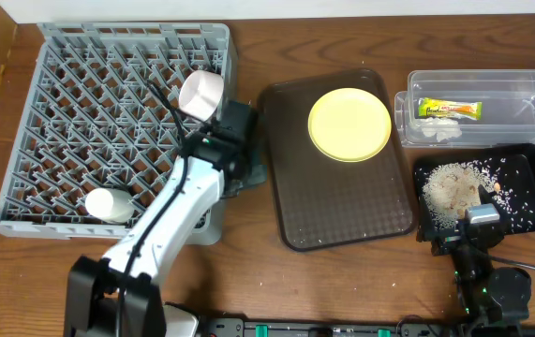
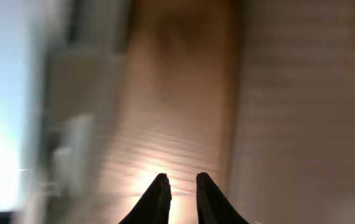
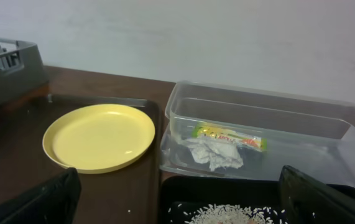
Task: Sort waste into correct bins and load items into the dishwasher
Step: 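Release the blue bowl and reach the left gripper to the yellow plate, then grasp the yellow plate edge with the left gripper and lift it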
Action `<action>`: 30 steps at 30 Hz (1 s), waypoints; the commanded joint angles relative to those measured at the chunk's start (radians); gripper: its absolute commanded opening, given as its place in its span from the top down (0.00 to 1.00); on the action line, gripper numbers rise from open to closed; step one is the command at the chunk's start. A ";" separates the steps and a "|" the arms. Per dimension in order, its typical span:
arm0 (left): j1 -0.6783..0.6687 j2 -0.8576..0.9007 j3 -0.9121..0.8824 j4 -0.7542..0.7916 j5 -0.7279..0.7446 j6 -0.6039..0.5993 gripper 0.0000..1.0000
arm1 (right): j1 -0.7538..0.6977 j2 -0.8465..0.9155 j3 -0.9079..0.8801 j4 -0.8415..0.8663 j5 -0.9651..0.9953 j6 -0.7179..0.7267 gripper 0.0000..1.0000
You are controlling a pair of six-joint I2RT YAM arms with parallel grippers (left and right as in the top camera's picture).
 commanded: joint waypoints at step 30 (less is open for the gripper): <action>-0.076 0.315 -0.069 0.002 -0.023 -0.097 0.87 | 0.009 -0.006 -0.004 -0.001 -0.004 0.013 0.01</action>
